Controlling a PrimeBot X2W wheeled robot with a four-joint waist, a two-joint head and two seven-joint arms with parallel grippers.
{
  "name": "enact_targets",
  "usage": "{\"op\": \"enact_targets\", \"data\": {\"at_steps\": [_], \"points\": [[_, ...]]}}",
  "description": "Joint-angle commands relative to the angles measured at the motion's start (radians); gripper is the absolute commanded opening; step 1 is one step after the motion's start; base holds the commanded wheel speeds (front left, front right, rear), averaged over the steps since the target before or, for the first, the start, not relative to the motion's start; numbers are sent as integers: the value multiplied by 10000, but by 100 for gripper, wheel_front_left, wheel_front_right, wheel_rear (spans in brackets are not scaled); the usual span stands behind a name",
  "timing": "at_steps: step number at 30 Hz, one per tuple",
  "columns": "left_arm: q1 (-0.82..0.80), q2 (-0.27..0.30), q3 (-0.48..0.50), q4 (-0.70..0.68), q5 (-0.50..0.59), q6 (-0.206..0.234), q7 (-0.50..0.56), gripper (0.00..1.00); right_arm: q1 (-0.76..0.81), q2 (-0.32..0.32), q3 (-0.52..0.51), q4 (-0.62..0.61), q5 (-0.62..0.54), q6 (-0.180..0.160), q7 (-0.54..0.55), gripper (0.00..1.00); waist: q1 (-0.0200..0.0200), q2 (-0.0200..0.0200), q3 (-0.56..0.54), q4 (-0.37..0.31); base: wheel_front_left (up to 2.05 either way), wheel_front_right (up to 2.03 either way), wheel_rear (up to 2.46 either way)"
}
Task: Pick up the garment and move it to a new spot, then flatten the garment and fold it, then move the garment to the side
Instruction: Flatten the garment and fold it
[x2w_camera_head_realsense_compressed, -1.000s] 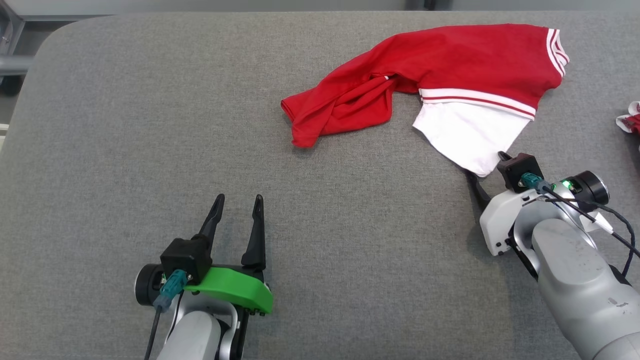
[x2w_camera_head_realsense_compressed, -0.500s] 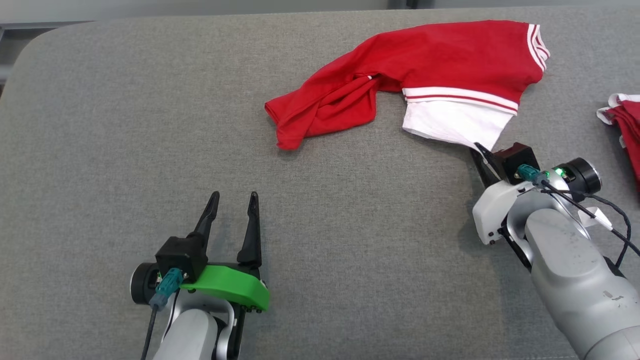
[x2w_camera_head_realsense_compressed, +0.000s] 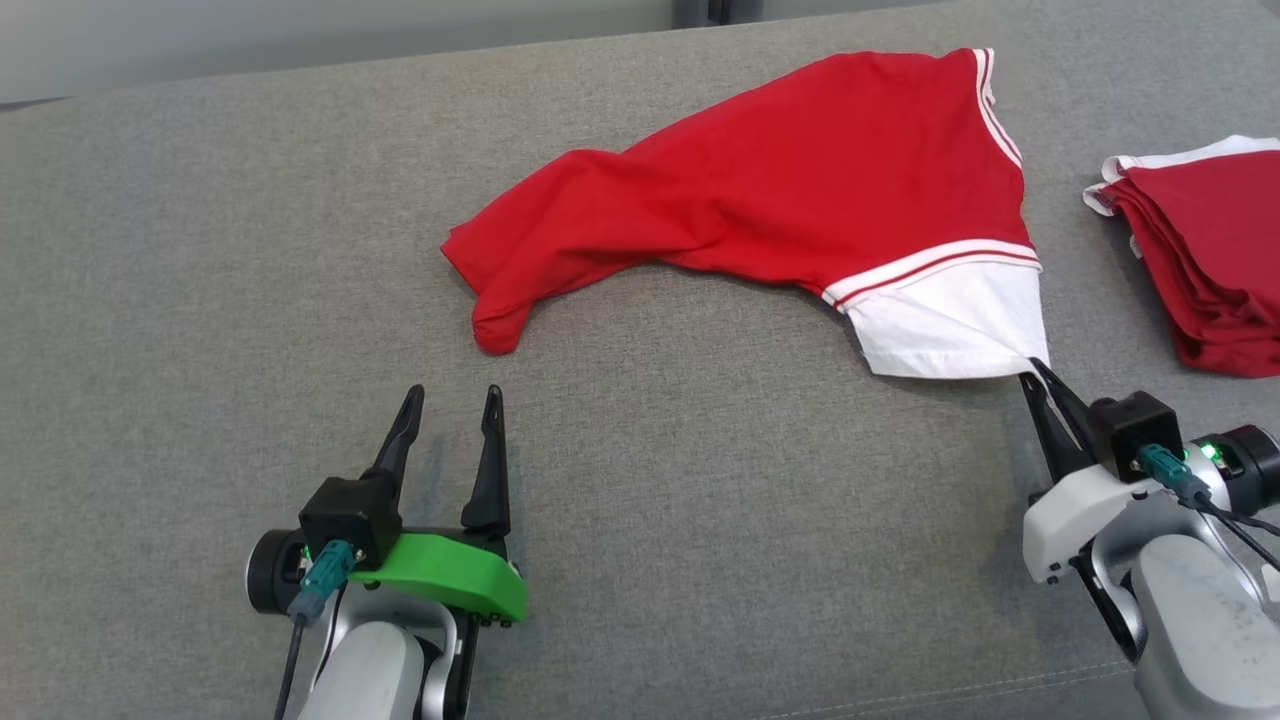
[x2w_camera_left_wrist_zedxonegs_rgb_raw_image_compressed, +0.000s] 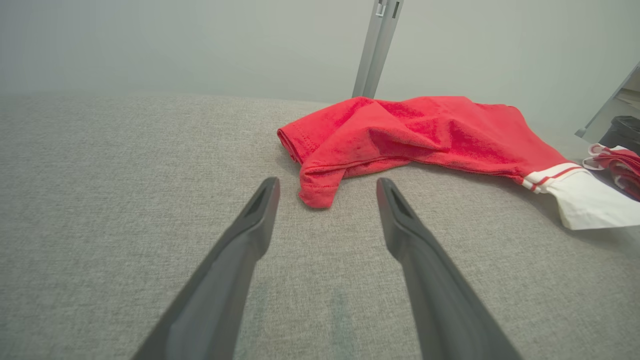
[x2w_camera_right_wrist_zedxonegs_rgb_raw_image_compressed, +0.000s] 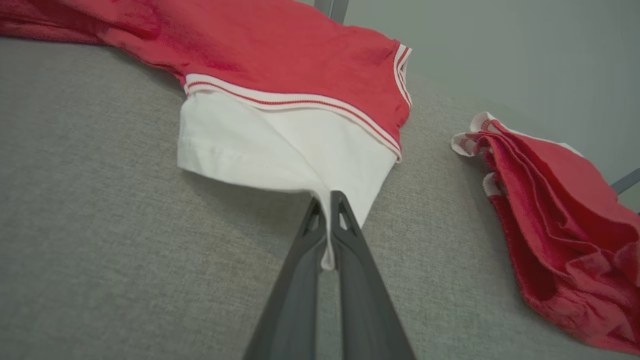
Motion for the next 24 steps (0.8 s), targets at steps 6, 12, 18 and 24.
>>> {"op": "enact_targets", "data": {"at_steps": [6, 12, 18, 24], "points": [[-46, 48, 78, 117, 132, -131, -23, 100, 1146, 3, -672, -1373, -93, -7, 605, 0, 0, 0, 38, -266, 0, 0, 0], [-281, 41, -121, 754, 114, -291, -23, 100, 1626, 134, -943, -1975, -256, -7, 926, 32, 0, 0, -21, -385, 0, 0, 0], [-865, 73, -204, 1698, 323, -337, -23, 100, 1801, 229, -1095, -2143, -275, -7, 957, 100, 0, 0, -167, -615, 0, 0, 0], [-1614, 398, -396, 2830, 917, -206, -23, 100, 1984, 228, -1342, -2588, -140, -7, 800, 100, 0, 0, -259, -992, 0, 0, 0]]}}
